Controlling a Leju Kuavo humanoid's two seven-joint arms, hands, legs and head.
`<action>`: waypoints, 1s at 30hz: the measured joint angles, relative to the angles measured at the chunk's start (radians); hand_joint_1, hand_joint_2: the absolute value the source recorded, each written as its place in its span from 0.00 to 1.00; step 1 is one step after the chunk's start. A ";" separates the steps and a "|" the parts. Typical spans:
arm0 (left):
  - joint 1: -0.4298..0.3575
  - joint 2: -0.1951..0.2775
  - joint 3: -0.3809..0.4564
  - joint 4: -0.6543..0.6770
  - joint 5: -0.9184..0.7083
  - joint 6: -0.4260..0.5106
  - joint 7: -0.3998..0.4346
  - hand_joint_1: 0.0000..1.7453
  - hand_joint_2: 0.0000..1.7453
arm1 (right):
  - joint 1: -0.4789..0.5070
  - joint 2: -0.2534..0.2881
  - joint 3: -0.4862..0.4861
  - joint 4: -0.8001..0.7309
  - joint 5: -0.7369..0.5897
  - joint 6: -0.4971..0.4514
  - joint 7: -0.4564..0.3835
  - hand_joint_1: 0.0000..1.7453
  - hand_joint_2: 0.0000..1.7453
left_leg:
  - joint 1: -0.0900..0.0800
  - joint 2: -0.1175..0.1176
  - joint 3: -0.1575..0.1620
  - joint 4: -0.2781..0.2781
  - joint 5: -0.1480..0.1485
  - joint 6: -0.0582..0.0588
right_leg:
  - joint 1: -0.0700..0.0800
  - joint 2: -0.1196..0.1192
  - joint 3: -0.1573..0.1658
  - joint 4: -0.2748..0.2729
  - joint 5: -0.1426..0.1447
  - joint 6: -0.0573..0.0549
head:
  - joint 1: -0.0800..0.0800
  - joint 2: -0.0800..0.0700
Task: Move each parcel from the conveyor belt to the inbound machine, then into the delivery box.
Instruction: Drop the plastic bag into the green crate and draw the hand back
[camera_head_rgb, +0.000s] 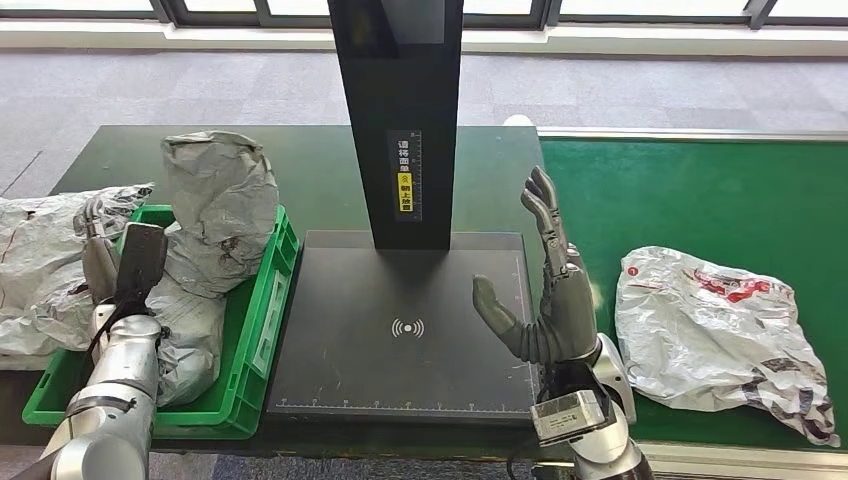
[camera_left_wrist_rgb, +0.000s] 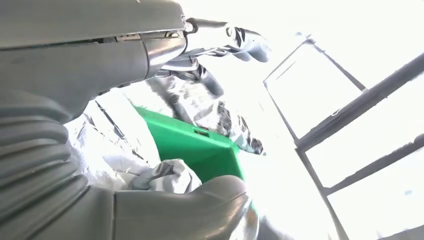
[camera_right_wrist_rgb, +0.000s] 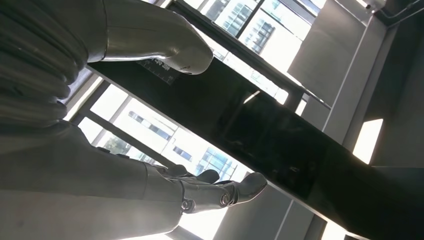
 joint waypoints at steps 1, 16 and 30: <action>0.010 -0.008 0.006 -0.030 0.046 -0.024 0.000 0.00 0.00 | 0.000 0.002 0.000 0.000 0.004 0.001 0.000 0.00 1.00 | 0.000 0.000 0.000 0.000 0.000 0.000 | 0.000 0.000 0.000 0.000 0.000 0.000 | 0.000 0.000; 0.150 -0.132 -0.079 -0.396 0.164 -0.015 0.101 0.00 0.00 | 0.019 0.044 -0.032 0.000 0.067 0.031 0.000 0.00 1.00 | 0.000 -0.001 -0.001 0.000 0.000 0.000 | 0.000 0.000 0.000 0.000 0.000 0.000 | 0.000 0.000; 0.390 -0.257 -0.275 -0.854 0.637 -0.257 -0.109 0.00 0.00 | 0.047 0.051 -0.051 0.001 0.104 -0.004 0.012 0.00 1.00 | 0.000 0.000 -0.002 0.000 -0.001 0.001 | 0.000 0.000 -0.002 -0.001 0.000 0.000 | 0.000 0.000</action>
